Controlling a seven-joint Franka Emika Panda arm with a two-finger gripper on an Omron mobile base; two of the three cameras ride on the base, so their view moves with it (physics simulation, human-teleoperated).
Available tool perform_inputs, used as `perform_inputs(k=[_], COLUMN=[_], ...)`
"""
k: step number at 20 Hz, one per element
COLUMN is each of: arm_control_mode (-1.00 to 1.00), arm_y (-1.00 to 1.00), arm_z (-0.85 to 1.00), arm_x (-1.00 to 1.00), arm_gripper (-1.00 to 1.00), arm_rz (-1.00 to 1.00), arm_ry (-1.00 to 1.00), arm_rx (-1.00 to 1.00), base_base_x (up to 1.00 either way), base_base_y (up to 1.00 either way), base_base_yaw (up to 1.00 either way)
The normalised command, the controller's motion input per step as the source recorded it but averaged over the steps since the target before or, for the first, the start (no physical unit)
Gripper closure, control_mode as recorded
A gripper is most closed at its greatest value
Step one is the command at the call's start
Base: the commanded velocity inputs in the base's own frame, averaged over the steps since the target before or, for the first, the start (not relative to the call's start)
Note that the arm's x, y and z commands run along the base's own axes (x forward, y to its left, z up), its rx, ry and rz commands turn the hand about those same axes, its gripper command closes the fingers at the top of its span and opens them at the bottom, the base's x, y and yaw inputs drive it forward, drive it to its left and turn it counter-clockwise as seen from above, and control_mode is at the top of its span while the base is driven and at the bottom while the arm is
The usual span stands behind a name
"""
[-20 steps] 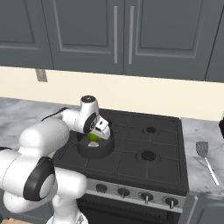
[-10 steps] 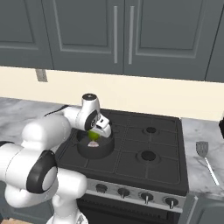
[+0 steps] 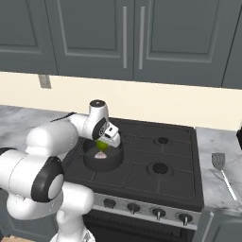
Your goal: Put the garlic and lime in the pot. Retrieve the spatula and lightly stir the vegetables in the pot.
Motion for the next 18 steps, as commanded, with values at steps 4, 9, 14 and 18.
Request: perform_inputs(k=[4,9,14,18], arm_control_mode=[-1.00,-1.00,-1.00,-1.00], arm_y=[0.00,0.00,0.00,0.00], arm_z=[0.00,0.15,0.62,0.31], arm_x=[0.00,-0.22,-0.70,-0.99], arm_gripper=[-1.00,-1.00,-1.00,-1.00], arm_rz=[0.00,0.00,0.00,0.01], arm_ry=[0.00,-0.04,-0.12,-0.03], arm_rx=[0.00,0.00,0.01,0.01], base_base_x=[0.00,0.00,0.00,0.00], base_base_y=[0.00,0.00,0.00,0.00], base_base_yaw=[0.00,0.00,0.00,0.00])
